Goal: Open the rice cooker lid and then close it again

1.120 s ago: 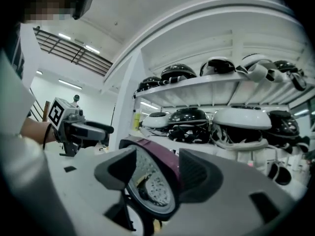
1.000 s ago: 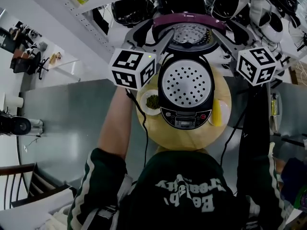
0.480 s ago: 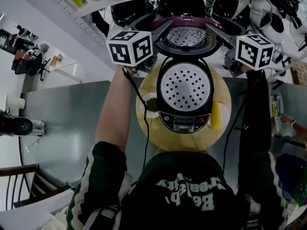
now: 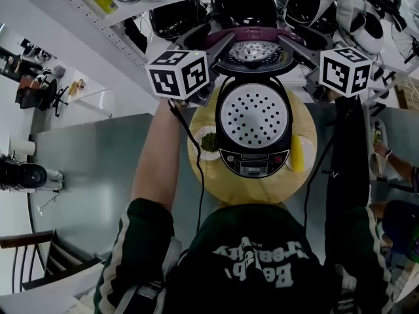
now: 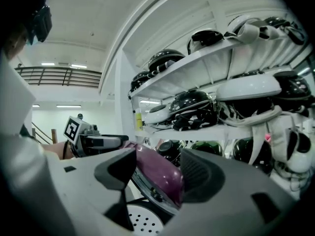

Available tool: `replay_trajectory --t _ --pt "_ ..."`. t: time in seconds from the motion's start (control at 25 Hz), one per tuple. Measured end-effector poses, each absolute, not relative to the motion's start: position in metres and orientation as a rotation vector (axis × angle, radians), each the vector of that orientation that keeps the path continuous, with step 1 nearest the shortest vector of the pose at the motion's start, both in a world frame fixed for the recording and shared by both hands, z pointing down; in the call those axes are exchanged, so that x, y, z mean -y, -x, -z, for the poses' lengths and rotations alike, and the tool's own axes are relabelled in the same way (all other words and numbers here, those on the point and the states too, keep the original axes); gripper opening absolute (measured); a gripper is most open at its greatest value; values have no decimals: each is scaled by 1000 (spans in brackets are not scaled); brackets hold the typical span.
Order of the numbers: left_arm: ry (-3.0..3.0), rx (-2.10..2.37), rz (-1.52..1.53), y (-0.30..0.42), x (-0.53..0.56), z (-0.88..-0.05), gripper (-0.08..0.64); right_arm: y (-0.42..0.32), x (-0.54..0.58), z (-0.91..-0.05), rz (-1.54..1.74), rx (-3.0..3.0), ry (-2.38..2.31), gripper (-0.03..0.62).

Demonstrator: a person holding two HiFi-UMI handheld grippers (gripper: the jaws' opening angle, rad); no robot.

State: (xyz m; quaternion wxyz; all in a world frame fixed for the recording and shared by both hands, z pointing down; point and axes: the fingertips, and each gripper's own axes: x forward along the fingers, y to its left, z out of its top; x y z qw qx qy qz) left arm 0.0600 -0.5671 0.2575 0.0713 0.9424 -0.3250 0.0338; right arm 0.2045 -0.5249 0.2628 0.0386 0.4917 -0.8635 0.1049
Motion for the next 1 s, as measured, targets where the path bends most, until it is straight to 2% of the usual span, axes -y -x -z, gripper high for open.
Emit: replay_trajectory --t 0.44,0.68,1.0 --pt "-2875 973 -130 -46 505 -273 279 -187 467 -279 -282 2547 -1554 284" --pt "-2865 927 -102 -34 466 -291 249 -181 430 -299 -329 2505 -1580 281" --pt "-2869 859 -212 -23 414 -333 247 -163 381 -340 -371 2411 -1548 279"
